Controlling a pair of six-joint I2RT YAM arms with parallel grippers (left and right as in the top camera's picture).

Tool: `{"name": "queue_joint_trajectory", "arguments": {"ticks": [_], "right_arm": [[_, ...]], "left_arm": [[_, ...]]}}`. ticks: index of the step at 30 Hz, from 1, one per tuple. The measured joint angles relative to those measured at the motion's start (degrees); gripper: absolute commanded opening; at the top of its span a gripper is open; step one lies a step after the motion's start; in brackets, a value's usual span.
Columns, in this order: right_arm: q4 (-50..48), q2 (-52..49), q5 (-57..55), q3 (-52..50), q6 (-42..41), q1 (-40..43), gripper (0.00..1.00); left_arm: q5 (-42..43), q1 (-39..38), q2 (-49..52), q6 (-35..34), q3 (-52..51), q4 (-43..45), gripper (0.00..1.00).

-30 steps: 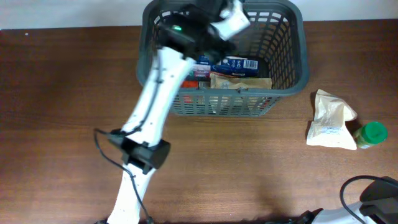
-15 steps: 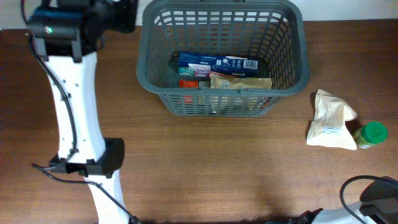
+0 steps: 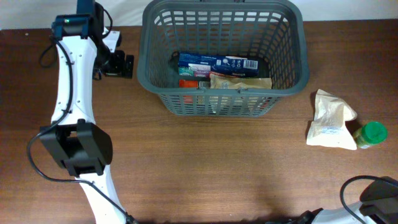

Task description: Pack container

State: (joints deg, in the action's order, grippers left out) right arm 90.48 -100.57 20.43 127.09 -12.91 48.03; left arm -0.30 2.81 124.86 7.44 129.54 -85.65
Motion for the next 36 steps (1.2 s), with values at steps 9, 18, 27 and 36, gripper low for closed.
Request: {"name": "queue_joint_trajectory", "arguments": {"ticks": [9, 18, 27, 36], "right_arm": [[-5.20, -0.02, 0.52, 0.00, 0.00, -0.07, 0.99], [-5.44, -6.60, -13.00, -0.98, -3.82, -5.29, 0.99], [-7.72, -17.27, -15.69, -1.92, -6.64, -6.51, 0.99], [-6.03, -20.11, -16.76, -11.10, -6.82, -7.54, 0.99]], "left_arm": [[0.02, 0.00, 0.02, 0.00, -1.75, -0.02, 0.99], [0.02, 0.00, 0.02, 0.00, -1.75, -0.04, 0.99], [0.02, 0.00, 0.02, 0.00, -1.75, -0.02, 0.99], [0.02, 0.00, 0.02, 0.00, -1.75, -0.02, 0.99]]}}
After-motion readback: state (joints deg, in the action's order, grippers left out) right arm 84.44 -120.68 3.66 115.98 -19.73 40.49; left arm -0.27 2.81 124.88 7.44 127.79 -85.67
